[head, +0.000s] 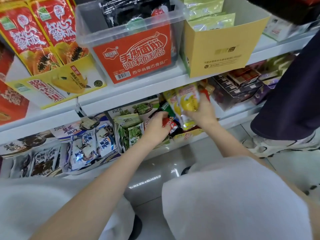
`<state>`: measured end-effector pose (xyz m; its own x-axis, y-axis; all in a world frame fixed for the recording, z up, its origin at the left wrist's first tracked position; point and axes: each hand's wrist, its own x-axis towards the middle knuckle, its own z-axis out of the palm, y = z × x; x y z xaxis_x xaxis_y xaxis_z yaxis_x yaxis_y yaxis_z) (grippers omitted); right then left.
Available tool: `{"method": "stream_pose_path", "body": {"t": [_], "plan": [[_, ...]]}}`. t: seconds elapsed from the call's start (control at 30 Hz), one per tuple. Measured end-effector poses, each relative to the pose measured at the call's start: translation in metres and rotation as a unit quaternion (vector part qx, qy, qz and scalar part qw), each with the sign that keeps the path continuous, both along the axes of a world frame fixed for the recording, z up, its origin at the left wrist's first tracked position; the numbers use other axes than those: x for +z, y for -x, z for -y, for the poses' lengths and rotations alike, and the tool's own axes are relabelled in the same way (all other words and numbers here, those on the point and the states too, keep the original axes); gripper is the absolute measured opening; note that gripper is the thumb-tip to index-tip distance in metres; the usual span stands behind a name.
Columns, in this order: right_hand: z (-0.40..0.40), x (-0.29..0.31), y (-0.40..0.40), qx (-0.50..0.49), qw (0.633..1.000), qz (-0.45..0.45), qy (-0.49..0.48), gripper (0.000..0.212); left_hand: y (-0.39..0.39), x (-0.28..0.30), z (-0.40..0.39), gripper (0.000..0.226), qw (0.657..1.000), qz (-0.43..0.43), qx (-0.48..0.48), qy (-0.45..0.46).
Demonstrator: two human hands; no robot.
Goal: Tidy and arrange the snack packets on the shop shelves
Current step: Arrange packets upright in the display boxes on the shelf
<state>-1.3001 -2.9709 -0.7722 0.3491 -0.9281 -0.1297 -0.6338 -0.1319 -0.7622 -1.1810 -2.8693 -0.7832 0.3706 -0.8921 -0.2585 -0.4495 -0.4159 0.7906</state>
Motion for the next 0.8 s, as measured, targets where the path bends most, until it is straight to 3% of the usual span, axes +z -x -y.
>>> {"method": "stream_pose_path", "body": {"t": [0.07,0.17,0.3,0.4,0.47,0.53,0.6,0.67,0.73,0.8], "plan": [[0.006,0.01,0.018,-0.065,0.994,0.083,-0.009,0.07,-0.012,-0.002,-0.003,0.043,0.997,0.059,0.053,0.024],[0.009,0.011,0.046,-0.112,0.984,0.14,-0.001,0.06,-0.019,-0.008,-0.001,0.043,0.992,0.069,0.105,0.009],[0.003,0.0,0.065,-0.146,0.978,0.148,-0.025,0.055,-0.006,-0.011,0.009,0.054,0.996,0.05,0.063,-0.036],[-0.002,-0.005,0.065,-0.125,0.984,0.122,-0.019,0.057,0.004,-0.014,0.024,0.083,0.997,-0.041,0.044,-0.052],[-0.004,-0.006,0.059,-0.095,0.989,0.11,-0.003,0.059,0.011,-0.014,0.03,0.109,0.995,-0.024,0.039,-0.092],[-0.004,-0.005,0.053,-0.083,0.991,0.108,0.012,0.06,0.014,-0.017,0.031,0.095,0.993,0.023,0.047,-0.108],[-0.004,-0.004,0.049,-0.112,0.986,0.116,0.03,0.058,0.008,-0.015,0.027,0.044,0.99,0.092,0.077,-0.078],[-0.004,-0.004,0.049,-0.158,0.978,0.128,0.041,0.055,-0.003,-0.006,0.015,0.02,0.977,0.186,0.1,-0.02],[-0.008,-0.007,0.053,-0.191,0.971,0.14,0.039,0.055,-0.011,-0.001,0.003,0.031,0.958,0.271,0.078,0.058],[-0.012,-0.011,0.059,-0.216,0.963,0.16,0.025,0.056,-0.008,0.005,-0.004,0.048,0.947,0.298,0.006,0.119]]}}
